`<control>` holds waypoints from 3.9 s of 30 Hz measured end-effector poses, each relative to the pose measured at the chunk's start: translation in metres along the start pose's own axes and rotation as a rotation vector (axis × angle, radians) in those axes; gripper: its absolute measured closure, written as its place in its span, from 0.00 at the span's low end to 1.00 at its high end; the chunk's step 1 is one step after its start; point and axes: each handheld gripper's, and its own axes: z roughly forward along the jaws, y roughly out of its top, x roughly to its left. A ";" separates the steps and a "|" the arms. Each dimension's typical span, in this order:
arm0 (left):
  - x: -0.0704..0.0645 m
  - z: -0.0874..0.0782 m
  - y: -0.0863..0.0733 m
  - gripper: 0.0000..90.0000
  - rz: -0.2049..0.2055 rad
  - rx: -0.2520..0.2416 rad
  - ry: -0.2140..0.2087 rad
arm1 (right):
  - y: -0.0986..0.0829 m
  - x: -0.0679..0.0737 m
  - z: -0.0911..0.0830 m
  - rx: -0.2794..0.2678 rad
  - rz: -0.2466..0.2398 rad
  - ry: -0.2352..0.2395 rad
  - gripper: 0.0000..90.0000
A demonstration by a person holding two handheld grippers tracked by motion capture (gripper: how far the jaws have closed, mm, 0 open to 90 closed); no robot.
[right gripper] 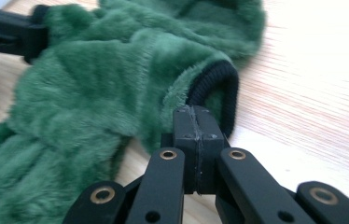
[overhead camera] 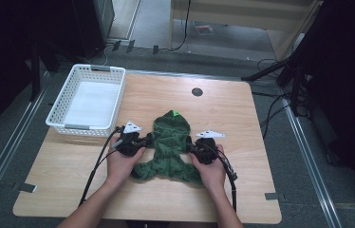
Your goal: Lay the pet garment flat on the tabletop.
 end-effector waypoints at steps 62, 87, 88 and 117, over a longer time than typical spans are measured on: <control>0.005 0.000 0.027 0.75 -0.111 -0.094 0.007 | 0.038 0.009 -0.003 -0.134 0.042 0.049 0.80; 0.018 0.018 0.034 0.65 -0.106 -0.107 0.101 | 0.037 -0.004 0.042 -0.038 0.057 -0.030 0.69; 0.016 0.015 0.034 0.64 -0.098 -0.114 0.088 | 0.036 -0.005 0.040 -0.046 0.055 -0.023 0.68; 0.074 -0.127 -0.081 0.50 -0.136 -0.258 0.139 | -0.049 -0.033 -0.070 -0.165 0.048 -0.097 0.08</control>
